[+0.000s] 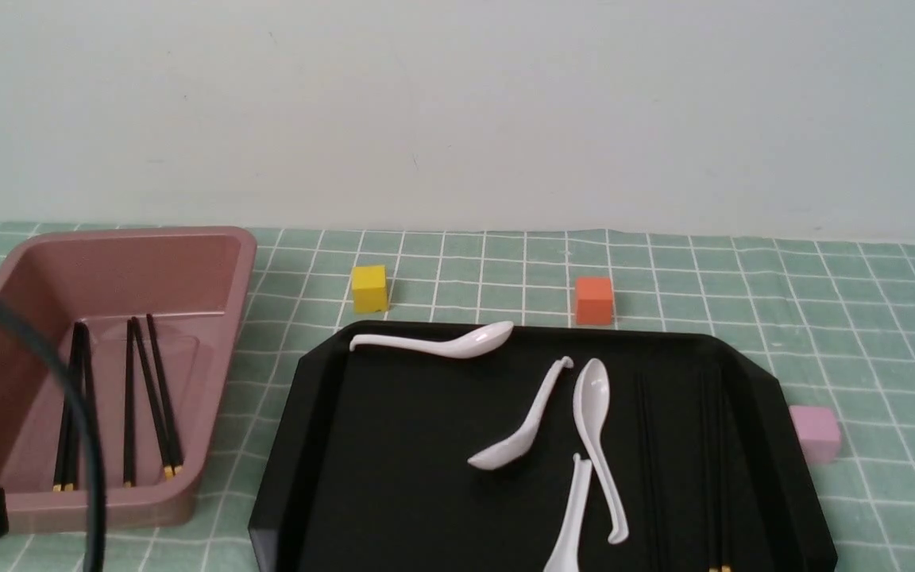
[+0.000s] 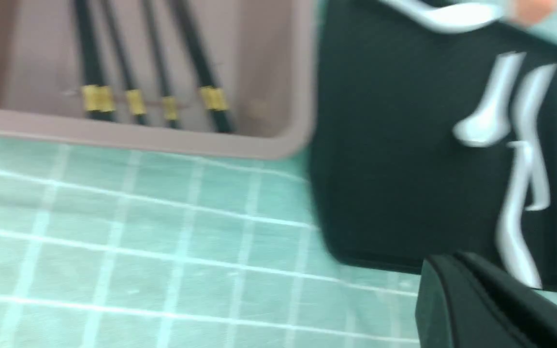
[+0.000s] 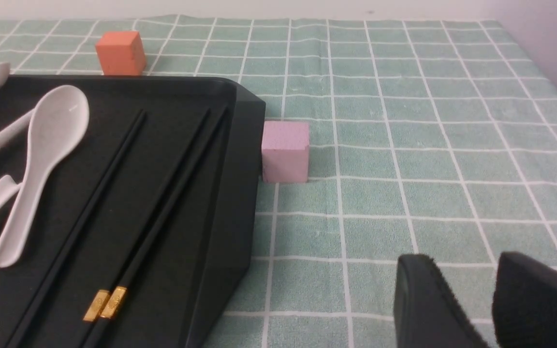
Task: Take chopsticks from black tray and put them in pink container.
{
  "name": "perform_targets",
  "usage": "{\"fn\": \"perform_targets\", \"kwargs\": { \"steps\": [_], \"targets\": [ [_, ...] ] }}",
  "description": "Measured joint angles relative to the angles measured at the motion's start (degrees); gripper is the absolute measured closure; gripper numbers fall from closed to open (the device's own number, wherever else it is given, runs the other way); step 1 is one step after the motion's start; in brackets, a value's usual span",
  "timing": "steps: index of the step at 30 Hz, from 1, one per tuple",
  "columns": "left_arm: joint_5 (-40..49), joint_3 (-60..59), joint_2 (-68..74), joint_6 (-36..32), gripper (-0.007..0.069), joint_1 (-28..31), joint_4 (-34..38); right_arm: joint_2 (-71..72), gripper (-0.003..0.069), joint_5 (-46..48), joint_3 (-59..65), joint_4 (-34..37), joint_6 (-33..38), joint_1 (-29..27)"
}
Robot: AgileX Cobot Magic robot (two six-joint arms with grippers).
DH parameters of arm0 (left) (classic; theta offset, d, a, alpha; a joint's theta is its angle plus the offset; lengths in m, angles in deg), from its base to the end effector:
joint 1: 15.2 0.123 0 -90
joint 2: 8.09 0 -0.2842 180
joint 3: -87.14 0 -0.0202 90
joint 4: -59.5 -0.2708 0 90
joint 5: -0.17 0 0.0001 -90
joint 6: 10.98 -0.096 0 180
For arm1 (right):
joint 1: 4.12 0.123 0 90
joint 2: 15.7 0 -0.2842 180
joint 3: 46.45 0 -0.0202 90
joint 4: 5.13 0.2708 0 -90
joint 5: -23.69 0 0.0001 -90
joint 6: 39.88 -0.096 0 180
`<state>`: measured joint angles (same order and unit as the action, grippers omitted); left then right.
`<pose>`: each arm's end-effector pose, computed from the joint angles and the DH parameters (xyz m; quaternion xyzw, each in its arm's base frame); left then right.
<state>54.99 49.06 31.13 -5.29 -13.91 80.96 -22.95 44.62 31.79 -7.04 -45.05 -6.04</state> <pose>0.1101 -0.0263 0.3228 -0.0909 0.8941 -0.1978 0.3914 0.0784 -0.0038 0.1731 0.0406 0.7997 0.0029 0.5990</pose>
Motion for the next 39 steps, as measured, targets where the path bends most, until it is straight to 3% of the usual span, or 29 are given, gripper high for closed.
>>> {"fn": "perform_targets", "kwargs": {
  "steps": [8, 26, 30, 35, 39],
  "targets": [
    [-6.00, -10.62, -17.22, 1.47, 0.0637, 0.00, 1.97, 0.00, 0.0419, 0.00, 0.00, 0.00, 0.00, 0.00],
    [-9.63, -11.18, -18.18, 1.68, 0.0637, 0.00, 2.20, 0.00, 0.0419, 0.00, 0.00, 0.00, 0.00, 0.00],
    [-14.88, -12.76, -18.18, 0.40, 0.0637, 0.00, 1.47, 0.00, 0.0419, 0.00, 0.00, 0.00, 0.00, 0.00],
    [-28.30, -22.88, -22.17, 0.60, 0.0637, 0.00, -6.15, 0.00, 0.0419, 0.00, 0.00, 0.00, 0.00, 0.00],
    [-33.45, -30.72, -26.62, 3.67, 0.0637, 0.00, -12.61, 0.00, 0.0419, 0.00, 0.00, 0.00, 0.00, 0.00]
  ]
}}
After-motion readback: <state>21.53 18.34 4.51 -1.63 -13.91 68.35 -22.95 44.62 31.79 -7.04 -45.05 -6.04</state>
